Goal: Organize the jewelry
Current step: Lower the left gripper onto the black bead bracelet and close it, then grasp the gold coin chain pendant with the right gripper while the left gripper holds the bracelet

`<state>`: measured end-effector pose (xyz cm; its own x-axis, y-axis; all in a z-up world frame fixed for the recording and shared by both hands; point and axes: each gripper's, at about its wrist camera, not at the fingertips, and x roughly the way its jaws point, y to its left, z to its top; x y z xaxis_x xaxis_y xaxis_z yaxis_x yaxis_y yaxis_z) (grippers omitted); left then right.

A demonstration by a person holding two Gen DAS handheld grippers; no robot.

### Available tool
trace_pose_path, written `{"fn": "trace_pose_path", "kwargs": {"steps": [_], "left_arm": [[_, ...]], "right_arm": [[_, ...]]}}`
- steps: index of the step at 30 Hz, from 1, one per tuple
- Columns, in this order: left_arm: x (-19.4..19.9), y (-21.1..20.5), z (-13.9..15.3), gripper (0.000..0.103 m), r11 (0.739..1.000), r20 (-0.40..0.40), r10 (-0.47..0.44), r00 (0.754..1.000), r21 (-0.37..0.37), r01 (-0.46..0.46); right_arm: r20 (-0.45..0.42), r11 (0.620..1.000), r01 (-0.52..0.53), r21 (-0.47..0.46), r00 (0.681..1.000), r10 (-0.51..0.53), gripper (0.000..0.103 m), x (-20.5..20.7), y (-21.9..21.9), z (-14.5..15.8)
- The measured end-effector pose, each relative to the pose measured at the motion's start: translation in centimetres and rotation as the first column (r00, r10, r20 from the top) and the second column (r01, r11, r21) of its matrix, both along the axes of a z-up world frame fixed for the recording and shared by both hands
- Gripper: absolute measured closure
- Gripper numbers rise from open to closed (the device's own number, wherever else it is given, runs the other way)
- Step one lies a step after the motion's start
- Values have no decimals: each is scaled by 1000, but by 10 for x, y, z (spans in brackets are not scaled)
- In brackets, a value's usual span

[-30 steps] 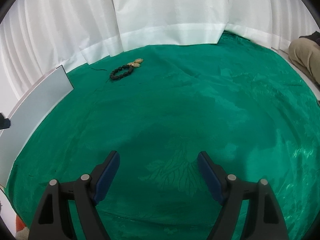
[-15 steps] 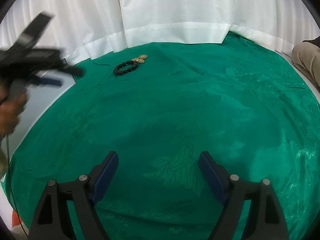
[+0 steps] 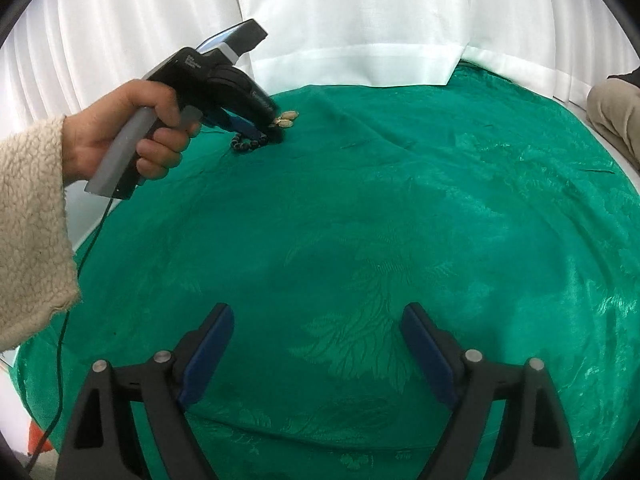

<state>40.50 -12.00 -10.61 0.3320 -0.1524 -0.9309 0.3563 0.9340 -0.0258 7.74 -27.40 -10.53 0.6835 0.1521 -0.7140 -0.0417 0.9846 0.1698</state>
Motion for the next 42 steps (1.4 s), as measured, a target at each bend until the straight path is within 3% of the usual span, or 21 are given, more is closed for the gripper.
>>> {"fn": "trace_pose_path", "kwargs": {"steps": [6, 9, 13, 18, 26, 28, 30, 32, 37, 42], "left_arm": [[-41, 39, 29, 94, 997, 41, 11, 999, -76, -8], [-88, 65, 42, 94, 993, 52, -3, 999, -114, 9], [-151, 83, 48, 94, 991, 63, -77, 995, -101, 83], [-212, 72, 35, 94, 983, 63, -168, 984, -59, 171], [-232, 57, 20, 92, 980, 84, -192, 978, -33, 195], [-234, 56, 19, 87, 981, 88, -186, 979, -30, 190], [-238, 57, 21, 55, 982, 101, -181, 978, -29, 185], [-246, 60, 25, 44, 985, 131, -168, 977, -29, 173], [-259, 79, 37, 36, 992, 167, -104, 980, -58, 115], [-272, 114, 52, 31, 992, 182, 41, 982, -126, -18]], "right_arm": [[3, 1000, -1, 13, 1000, 1, 15, 1, -2, -1], [5, 1000, -1, 25, 1000, 0, 15, 0, -4, -1], [4, 1000, 0, 20, 1000, 0, 14, 1, -3, -1], [-4, 1000, 1, -19, 1000, -1, 14, 1, 3, -3], [-12, 998, 1, -55, 1000, -2, 14, 3, 7, -5], [-13, 998, 2, -62, 1000, -3, 14, 3, 7, -6], [-15, 998, 12, -59, 1000, -12, 15, 2, 6, -5], [-37, 999, 12, -46, 999, -14, 15, 3, 5, -2], [-56, 996, -82, -39, 995, 79, 15, 17, 11, 43], [-21, 980, -198, -9, 980, 197, 15, 95, 4, 104]]}}
